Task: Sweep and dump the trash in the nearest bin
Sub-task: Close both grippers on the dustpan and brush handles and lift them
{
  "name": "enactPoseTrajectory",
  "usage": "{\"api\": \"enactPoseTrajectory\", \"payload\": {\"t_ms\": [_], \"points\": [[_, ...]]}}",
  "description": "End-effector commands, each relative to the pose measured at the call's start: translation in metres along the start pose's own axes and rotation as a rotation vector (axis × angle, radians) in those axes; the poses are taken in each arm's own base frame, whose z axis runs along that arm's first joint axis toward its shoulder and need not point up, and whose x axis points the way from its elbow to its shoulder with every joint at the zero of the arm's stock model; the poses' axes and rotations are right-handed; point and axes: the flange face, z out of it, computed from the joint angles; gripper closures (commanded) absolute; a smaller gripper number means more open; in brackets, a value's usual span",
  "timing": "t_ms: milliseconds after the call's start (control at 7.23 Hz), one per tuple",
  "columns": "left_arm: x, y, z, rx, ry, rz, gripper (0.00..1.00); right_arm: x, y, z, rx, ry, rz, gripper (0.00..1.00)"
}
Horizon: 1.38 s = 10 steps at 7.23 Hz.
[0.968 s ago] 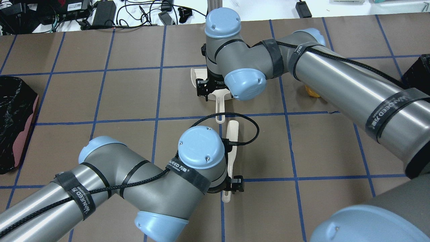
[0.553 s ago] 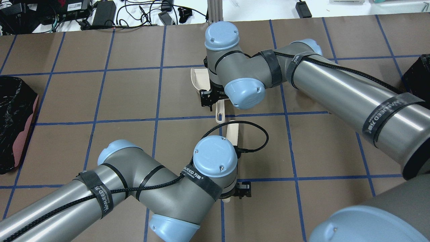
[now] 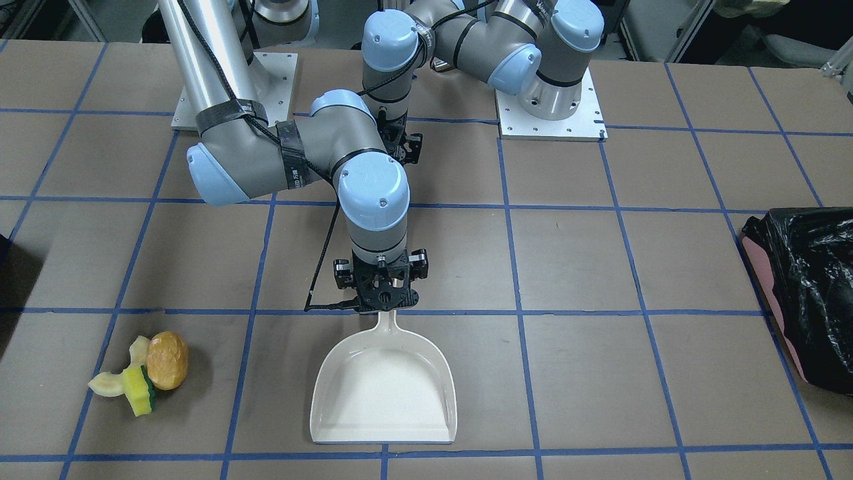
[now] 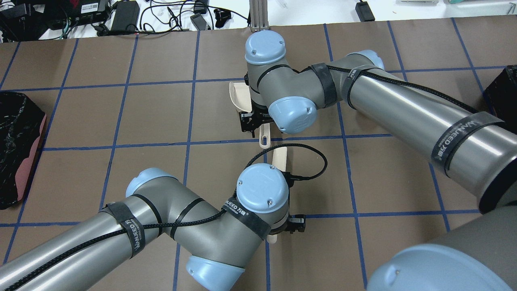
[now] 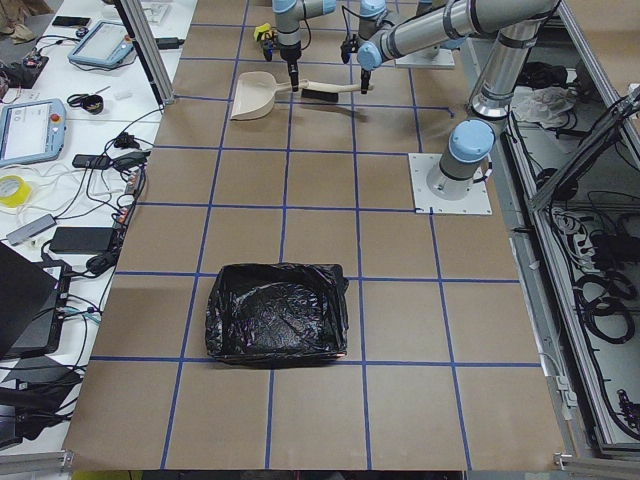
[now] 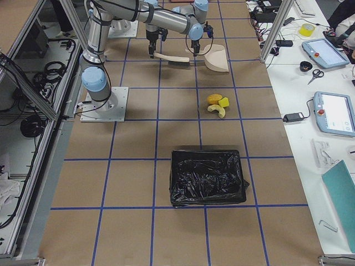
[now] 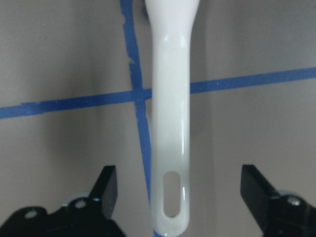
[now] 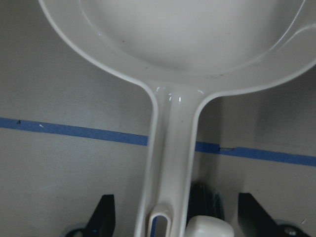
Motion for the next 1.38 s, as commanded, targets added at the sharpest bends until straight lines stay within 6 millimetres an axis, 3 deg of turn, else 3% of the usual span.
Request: {"api": "enactPoseTrajectory", "payload": {"t_ms": [0,277,415,692,1245], "points": [[-0.002,0.003,0.009,-0.019,-0.007,-0.008,0.31,-0.001,0.000,0.006,-0.011,0.001,0.005,0.19],[-0.002,0.004,0.006,-0.020,0.000,-0.015,0.84,-0.003,-0.002,0.014,-0.018,-0.010,0.028,0.26],[-0.001,0.002,0.004,-0.014,0.003,-0.025,1.00,-0.003,-0.002,0.012,-0.018,-0.013,0.033,0.29],[0.000,0.000,0.000,-0.010,0.004,-0.071,1.00,-0.003,-0.001,0.010,-0.018,-0.013,0.056,0.32],[-0.005,-0.009,-0.026,0.081,-0.030,-0.124,1.00,-0.008,0.000,0.008,-0.011,-0.015,0.063,0.38]]}}
